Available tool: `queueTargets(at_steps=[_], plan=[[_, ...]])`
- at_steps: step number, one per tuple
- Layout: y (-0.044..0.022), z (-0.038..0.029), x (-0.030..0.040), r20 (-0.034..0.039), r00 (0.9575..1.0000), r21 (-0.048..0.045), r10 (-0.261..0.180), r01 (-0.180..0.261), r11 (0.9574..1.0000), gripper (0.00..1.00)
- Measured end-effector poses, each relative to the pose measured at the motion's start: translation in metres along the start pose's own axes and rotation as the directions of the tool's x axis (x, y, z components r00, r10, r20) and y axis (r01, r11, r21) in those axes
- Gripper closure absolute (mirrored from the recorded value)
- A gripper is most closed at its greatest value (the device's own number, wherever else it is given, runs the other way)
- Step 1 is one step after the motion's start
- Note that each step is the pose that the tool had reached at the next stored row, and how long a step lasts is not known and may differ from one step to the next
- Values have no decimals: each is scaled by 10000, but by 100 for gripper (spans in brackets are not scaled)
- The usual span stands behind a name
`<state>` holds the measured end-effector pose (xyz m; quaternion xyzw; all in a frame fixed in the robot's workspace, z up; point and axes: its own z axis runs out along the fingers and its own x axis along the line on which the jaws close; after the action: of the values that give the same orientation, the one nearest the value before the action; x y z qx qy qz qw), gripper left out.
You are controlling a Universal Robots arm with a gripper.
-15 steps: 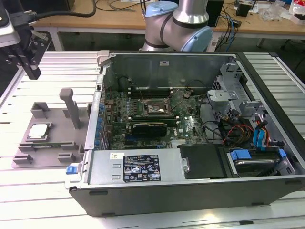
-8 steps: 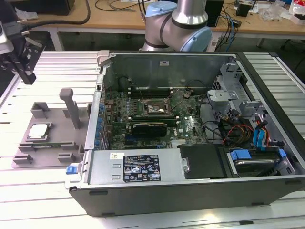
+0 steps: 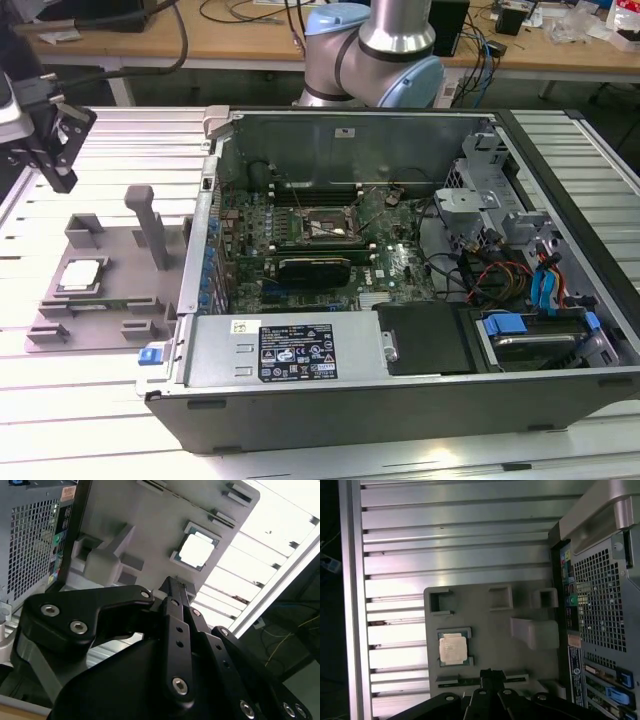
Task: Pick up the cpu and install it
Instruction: 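Reach for the cpu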
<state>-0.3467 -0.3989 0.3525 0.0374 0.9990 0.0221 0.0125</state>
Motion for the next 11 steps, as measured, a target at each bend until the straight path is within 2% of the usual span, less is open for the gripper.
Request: queueTargets(at_steps=[11], plan=[[-14,285,23,0,10000,0,0,0,10000,89]])
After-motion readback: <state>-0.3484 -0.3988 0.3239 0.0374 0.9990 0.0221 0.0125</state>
